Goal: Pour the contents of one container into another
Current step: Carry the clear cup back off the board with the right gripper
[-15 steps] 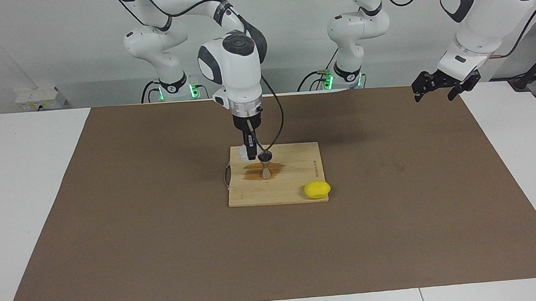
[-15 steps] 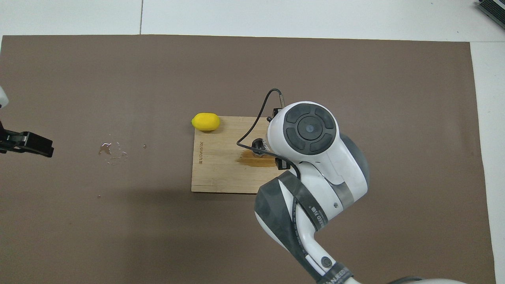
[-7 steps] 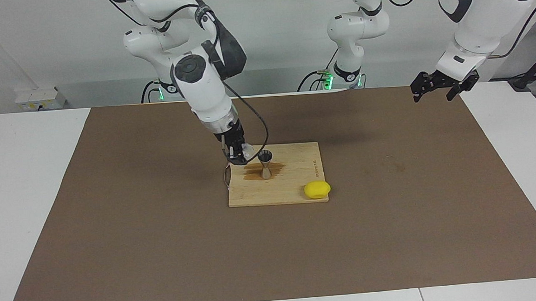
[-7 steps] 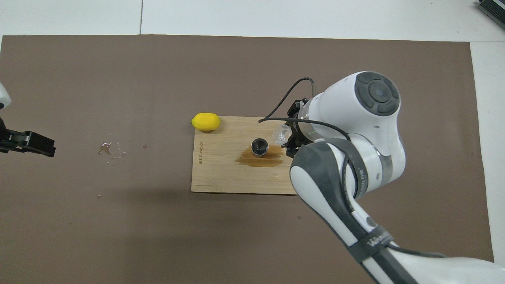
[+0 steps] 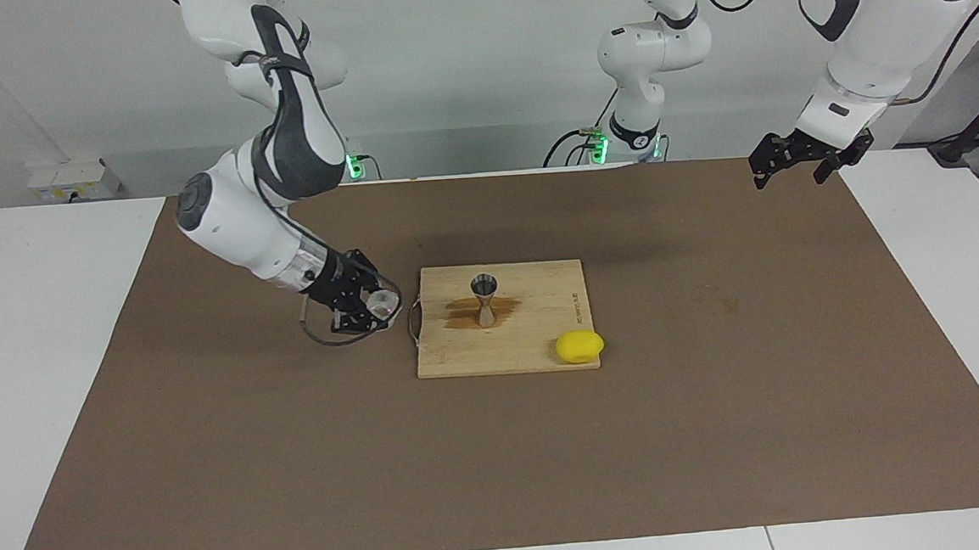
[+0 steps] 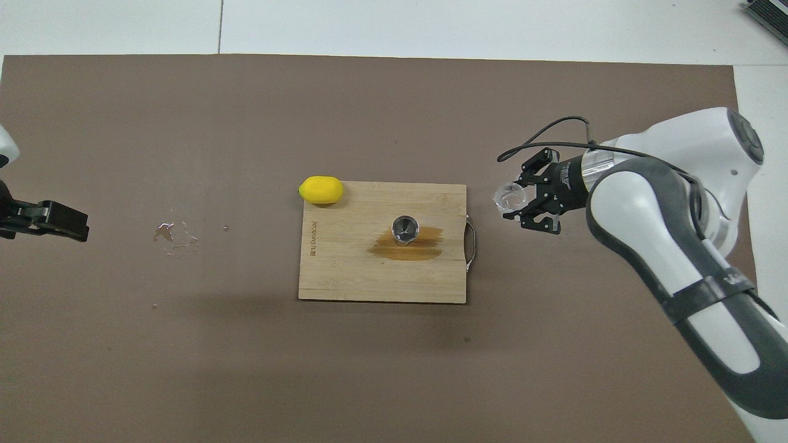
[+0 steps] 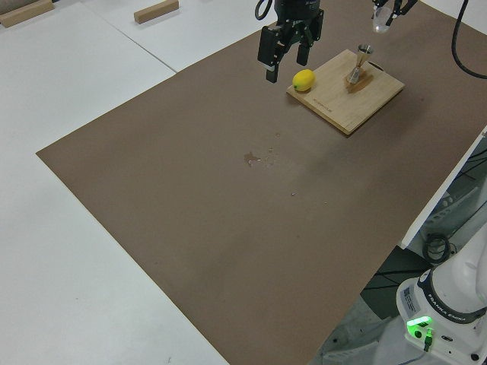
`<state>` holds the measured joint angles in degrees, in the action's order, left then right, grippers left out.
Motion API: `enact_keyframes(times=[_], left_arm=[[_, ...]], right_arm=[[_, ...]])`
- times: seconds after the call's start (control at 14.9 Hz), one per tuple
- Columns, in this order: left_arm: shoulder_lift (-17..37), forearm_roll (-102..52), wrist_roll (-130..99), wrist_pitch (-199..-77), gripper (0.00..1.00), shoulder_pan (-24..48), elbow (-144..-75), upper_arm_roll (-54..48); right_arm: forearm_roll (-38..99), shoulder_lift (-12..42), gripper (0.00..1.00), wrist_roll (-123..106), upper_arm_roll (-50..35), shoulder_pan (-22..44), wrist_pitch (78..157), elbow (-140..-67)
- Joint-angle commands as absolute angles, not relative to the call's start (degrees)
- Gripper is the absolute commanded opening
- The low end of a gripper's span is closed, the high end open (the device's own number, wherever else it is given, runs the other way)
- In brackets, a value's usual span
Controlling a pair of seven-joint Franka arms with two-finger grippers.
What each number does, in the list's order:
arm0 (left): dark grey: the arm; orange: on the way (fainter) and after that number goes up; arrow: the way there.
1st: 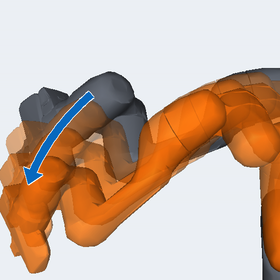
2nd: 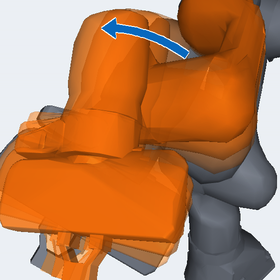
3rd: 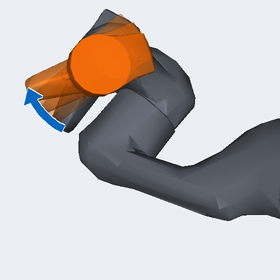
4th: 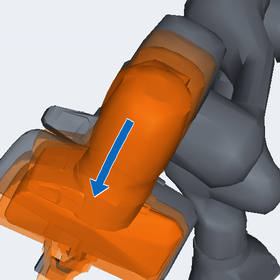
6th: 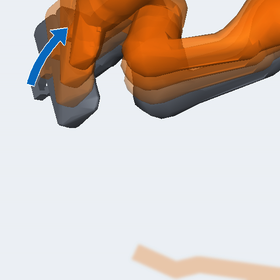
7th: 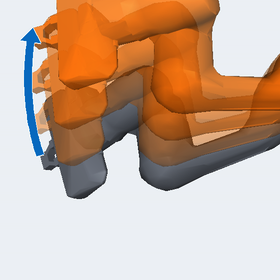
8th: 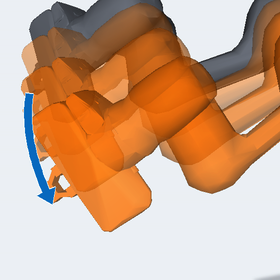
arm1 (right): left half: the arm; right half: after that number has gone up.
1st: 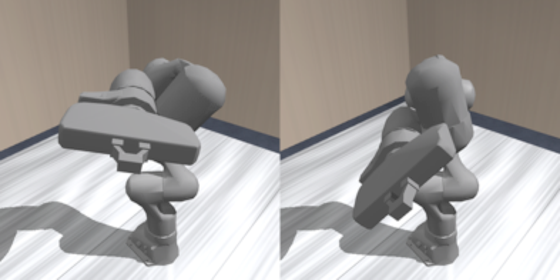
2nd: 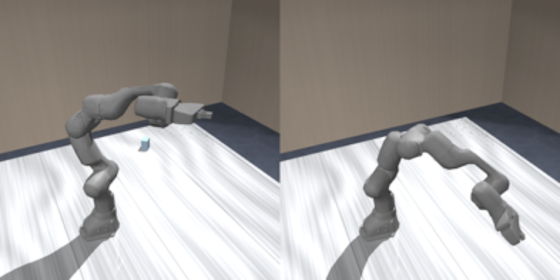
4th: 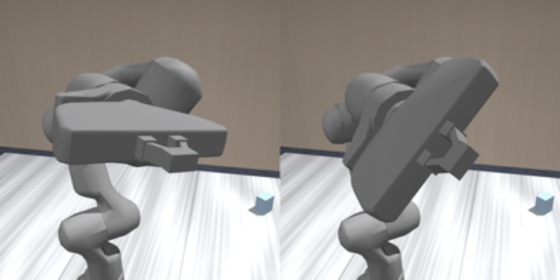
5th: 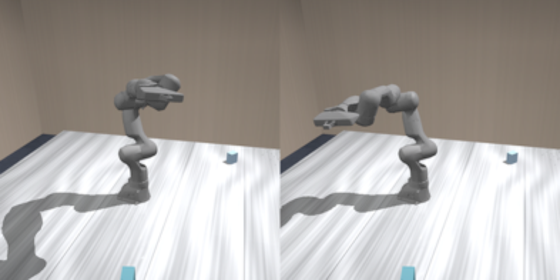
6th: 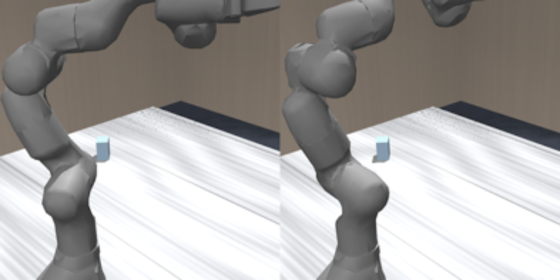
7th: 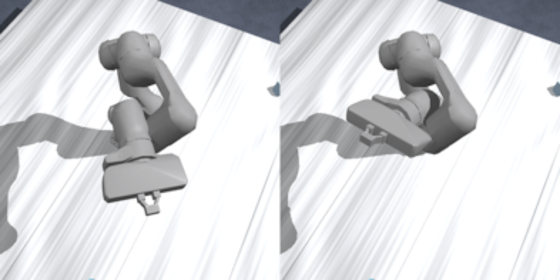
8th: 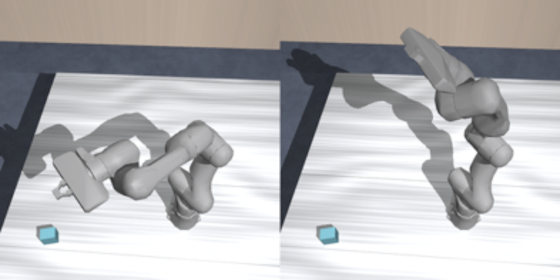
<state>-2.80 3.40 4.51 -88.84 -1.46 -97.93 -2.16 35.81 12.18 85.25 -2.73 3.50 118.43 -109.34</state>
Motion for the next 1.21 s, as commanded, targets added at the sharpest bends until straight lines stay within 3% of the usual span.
enact_keyframes(times=[0.0,0.54,0.94,1.0,1.14], left_arm=[[-3.8,4.0,3.3,-90.1,1.0,0.8,-99.3,-0.4],[-3.9,4.0,3.3,-89.9,1.0,0.6,-99.3,-0.3],[-4.0,4.0,4.0,-89.6,1.0,0.7,-99.1,-0.3],[-4.1,4.0,4.0,-89.6,1.0,0.7,-99.1,-0.3],[-4.1,4.0,4.0,-89.5,1.0,0.7,-99.1,-0.3]], right_arm=[[40.7,10.5,0.0,76.9,-3.6,-1.2,118.2,-114.2],[50.4,16.6,0.0,56.9,-3.6,-10.1,113.4,-117.2],[50.5,18.6,0.0,53.4,-3.3,-11.3,113.9,-117.8],[50.5,18.6,0.09,53.8,-3.3,-11.5,114.3,-117.9],[50.5,17.9,0.38,53.7,-3.2,-11.6,116.2,-119.7]])
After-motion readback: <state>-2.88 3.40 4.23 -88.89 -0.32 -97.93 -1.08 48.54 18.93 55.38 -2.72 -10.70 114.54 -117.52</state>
